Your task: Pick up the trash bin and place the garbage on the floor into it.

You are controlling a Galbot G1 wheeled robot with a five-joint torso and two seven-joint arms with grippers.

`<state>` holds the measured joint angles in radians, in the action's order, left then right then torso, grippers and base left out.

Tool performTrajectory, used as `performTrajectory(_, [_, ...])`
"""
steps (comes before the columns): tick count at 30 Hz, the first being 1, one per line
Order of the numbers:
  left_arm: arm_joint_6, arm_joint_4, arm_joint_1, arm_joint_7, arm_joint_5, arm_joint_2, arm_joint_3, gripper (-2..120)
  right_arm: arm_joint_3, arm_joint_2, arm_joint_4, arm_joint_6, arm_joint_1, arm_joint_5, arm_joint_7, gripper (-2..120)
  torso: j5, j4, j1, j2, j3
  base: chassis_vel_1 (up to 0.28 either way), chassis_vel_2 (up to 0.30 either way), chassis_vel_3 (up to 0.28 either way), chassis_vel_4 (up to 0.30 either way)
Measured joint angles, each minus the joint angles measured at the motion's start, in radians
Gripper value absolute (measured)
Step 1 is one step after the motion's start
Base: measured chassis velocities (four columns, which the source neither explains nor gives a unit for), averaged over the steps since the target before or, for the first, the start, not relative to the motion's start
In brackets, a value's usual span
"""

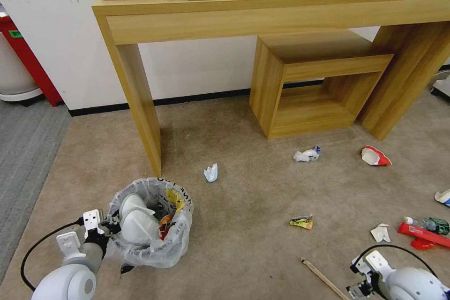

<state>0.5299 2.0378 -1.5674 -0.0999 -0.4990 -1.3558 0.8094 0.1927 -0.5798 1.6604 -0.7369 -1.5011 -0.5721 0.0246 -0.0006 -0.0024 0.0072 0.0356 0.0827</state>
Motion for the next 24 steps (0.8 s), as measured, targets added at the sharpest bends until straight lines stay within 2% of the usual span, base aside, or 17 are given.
performTrajectory(8, [-0.003,-0.004,-0.002,-0.001,0.005,-0.006,0.0,1,-0.067,-0.07,-0.069,0.001,0.048,0.018,0.006,100,-0.0001,-0.0001,0.0,0.0,0.0,0.0,0.0,0.0,0.0])
performTrajectory(21, [-0.006,-0.003,-0.008,-0.002,0.005,-0.007,0.005,1,-0.115,-0.107,-0.116,0.045,0.087,0.038,0.011,99,-0.0001,-0.0001,0.0,0.0,0.0,0.0,0.0,0.0,0.0])
performTrajectory(24, [-0.009,-0.003,-0.008,-0.003,0.004,-0.007,0.006,1,-0.13,-0.116,-0.125,0.056,0.097,0.042,0.019,99,-0.0022,-0.0004,0.0,0.0,0.0,0.0,0.0,0.0,0.0])
